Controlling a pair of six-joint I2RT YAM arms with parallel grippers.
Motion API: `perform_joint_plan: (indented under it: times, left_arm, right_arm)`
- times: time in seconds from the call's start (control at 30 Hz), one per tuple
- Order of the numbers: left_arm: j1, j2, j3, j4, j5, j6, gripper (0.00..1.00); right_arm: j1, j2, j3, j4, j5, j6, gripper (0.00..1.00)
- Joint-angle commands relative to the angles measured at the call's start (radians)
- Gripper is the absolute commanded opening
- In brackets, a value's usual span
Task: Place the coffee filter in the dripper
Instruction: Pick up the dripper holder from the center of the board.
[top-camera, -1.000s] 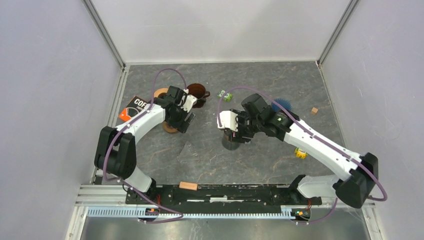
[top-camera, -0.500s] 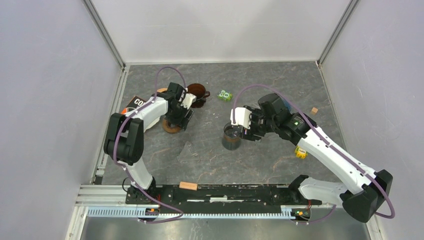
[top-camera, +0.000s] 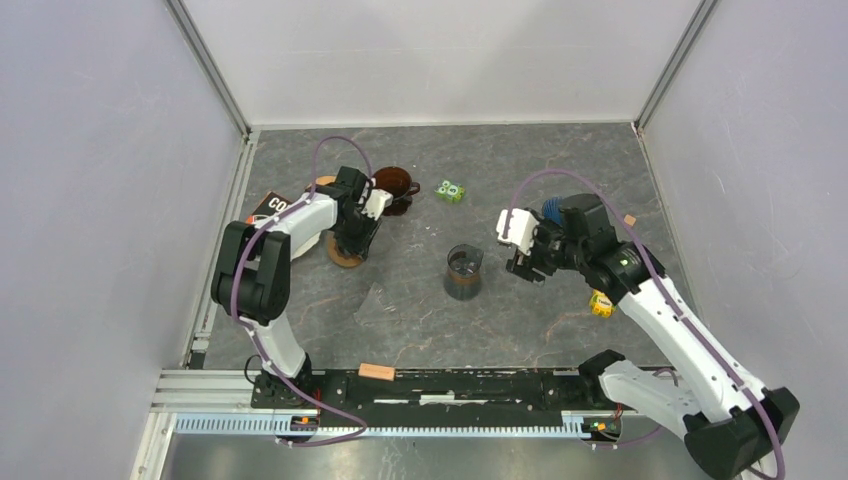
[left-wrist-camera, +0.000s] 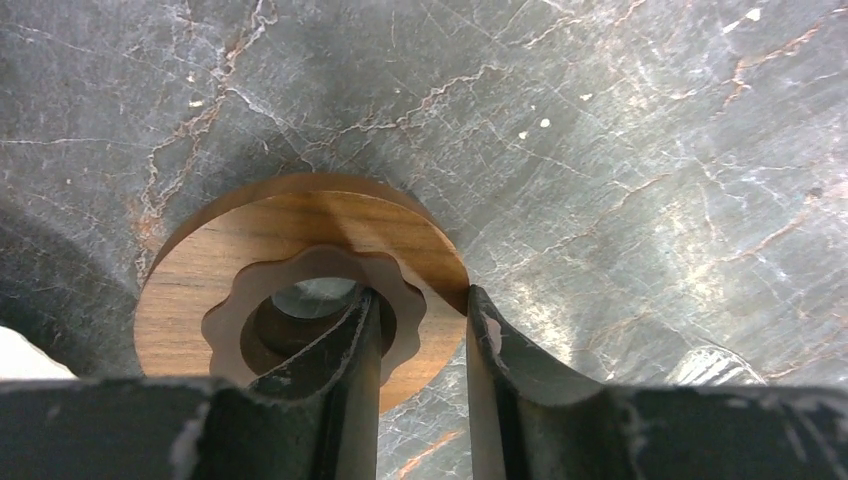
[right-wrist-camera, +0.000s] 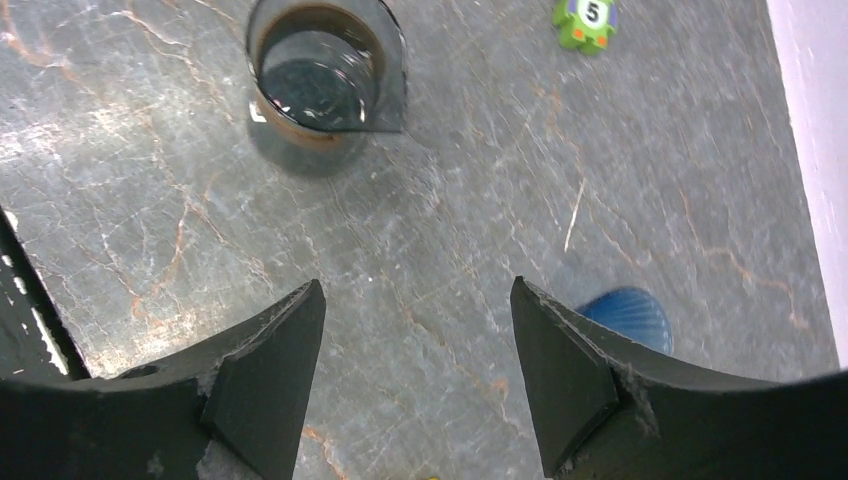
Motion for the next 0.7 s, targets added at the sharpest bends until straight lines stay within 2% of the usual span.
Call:
perform_joint_plan:
  times: [0.0, 0.13, 0.33, 0.47, 0.67]
  left_arm:
    - [0.000, -0.098, 0.043, -0.013, 0.068, 0.022, 0.26]
    - [-0.029, -0.189, 0.124, -0.115, 0.155, 0.046, 0.24]
    - [-0.177, -0.241, 0.359, -0.319, 0.244, 0.045, 0.15]
    - [-0.315, -0.184, 0.511, -0.395, 0.278, -0.004, 0.13]
    - [-0.484, 0.008, 0.743, -0.517, 0.319, -0.054, 0.13]
  right_arm:
    - [-0.071, -0.079, -0.039, 0.059, -0.051, 0.034, 0.76]
    - [-0.127, -0.112, -0.072, 0.085, -0.060, 0.056, 0.76]
    - [-0.201, -0.111, -0.085, 0.113, -0.085, 0.087, 0.77]
    - [-0.224, -0.104, -0.067, 0.112, -0.091, 0.099, 0.77]
    - [-0.274, -0.111, -0.040, 0.089, -0.101, 0.116, 0.77]
